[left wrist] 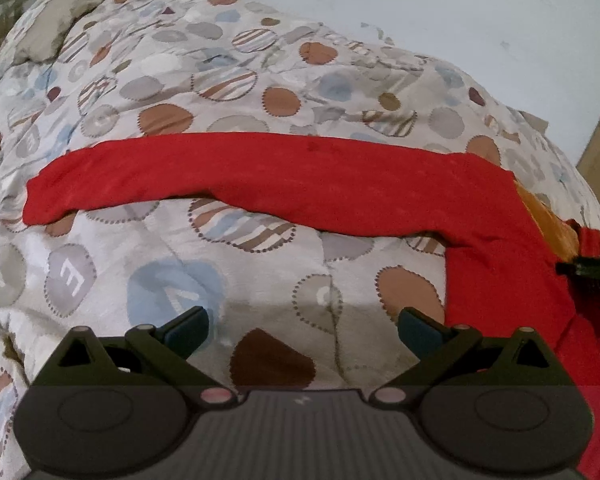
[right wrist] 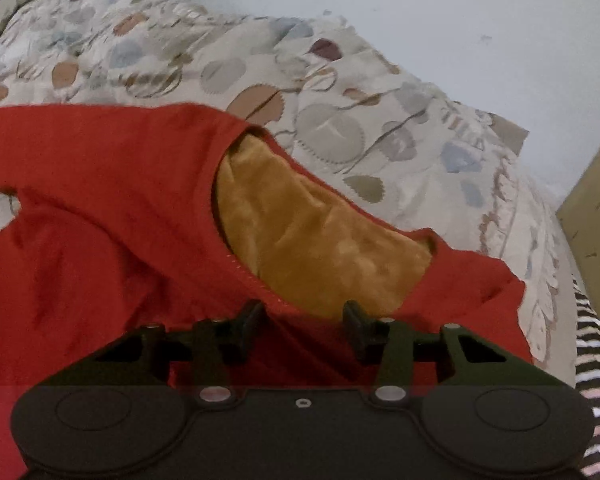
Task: Fold small clothes
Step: 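Move the left tool to the cuff of the other red sleeve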
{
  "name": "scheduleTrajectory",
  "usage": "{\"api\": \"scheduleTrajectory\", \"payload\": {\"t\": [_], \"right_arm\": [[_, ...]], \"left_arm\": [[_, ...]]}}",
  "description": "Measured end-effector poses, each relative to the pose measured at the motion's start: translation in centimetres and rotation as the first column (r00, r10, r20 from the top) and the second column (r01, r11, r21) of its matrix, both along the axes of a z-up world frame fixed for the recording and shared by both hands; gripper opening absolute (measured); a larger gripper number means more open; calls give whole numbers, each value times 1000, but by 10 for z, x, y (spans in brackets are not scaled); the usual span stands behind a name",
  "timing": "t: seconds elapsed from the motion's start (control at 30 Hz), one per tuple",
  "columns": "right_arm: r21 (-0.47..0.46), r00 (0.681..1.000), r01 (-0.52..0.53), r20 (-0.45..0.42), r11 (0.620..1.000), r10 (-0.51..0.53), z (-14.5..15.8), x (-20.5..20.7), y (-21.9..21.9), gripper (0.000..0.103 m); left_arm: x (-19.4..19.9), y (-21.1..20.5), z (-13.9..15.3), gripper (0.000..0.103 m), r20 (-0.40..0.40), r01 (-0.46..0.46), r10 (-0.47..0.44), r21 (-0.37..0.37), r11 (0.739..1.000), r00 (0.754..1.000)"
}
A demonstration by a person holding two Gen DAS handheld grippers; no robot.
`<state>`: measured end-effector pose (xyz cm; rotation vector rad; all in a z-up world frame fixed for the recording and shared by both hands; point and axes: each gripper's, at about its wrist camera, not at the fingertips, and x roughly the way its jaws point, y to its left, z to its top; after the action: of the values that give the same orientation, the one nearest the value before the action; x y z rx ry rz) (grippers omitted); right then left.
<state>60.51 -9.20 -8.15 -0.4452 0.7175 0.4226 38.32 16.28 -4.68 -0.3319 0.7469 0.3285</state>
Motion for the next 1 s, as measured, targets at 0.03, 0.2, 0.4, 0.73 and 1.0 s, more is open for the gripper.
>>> {"api": "scheduleTrajectory", "payload": {"t": [0.03, 0.2, 0.4, 0.73, 1.0], "right_arm": [[12, 1000, 2, -8, 1000, -2, 0, 2, 1, 17], [8, 998, 23, 60, 1000, -23, 10, 3, 10, 1], [-36, 996, 49, 72, 998, -47, -6, 5, 22, 3], [171, 983, 95, 141, 981, -120, 27, -37, 6, 75], [354, 992, -21, 125, 935, -25, 61, -127, -2, 96]], "left_arm": [[0, -2, 1, 103, 1, 2, -2, 5, 1000, 1000], [-2, 5, 5, 103, 20, -27, 27, -8, 1000, 999], [4, 44, 12, 103, 50, -125, 126, -19, 992, 991], [-4, 121, -10, 103, 99, -410, 443, -240, 880, 891], [-17, 172, -33, 103, 182, -538, 636, -390, 747, 750]]}}
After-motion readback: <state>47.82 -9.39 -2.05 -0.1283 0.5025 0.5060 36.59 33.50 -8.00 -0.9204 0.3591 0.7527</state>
